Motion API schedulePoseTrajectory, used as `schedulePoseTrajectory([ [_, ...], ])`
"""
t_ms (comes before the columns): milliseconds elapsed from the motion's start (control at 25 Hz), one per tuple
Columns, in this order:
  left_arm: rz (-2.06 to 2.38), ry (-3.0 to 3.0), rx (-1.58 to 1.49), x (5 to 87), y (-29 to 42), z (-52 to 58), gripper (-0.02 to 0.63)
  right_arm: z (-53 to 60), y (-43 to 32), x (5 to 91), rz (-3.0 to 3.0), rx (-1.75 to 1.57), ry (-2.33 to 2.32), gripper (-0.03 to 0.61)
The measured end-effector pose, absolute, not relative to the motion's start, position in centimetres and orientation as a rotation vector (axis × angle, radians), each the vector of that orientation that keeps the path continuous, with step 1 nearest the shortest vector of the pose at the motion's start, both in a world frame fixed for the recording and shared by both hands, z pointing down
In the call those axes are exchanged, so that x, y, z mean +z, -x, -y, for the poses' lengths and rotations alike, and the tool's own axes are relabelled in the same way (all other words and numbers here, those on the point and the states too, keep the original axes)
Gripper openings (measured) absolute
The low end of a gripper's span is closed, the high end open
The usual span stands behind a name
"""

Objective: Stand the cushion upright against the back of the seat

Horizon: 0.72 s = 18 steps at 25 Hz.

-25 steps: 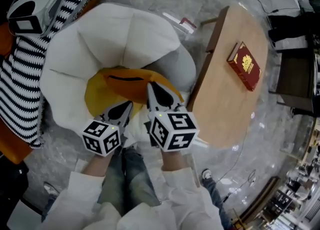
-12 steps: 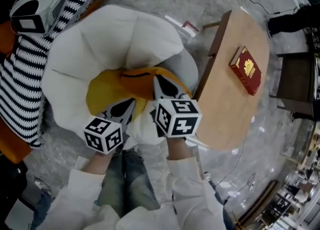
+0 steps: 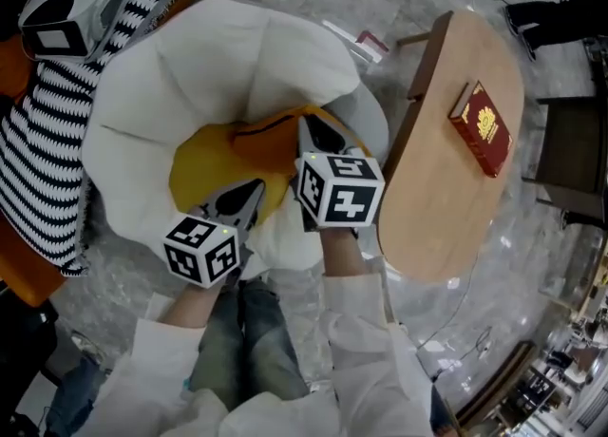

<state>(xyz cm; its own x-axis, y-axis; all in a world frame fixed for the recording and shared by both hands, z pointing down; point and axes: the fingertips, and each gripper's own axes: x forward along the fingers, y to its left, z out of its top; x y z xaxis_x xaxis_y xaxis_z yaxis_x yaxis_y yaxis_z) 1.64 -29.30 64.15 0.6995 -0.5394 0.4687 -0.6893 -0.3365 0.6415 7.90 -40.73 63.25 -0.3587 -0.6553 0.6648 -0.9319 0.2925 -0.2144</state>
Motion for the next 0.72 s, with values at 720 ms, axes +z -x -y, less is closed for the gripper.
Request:
schedulePoseTrajectory([
  [720,0.903,-2.064,0.292,61.9,-1.3,27.8,0.008,40.1,-9.1,60.9,2.119,0.841,-1.539,0.124],
])
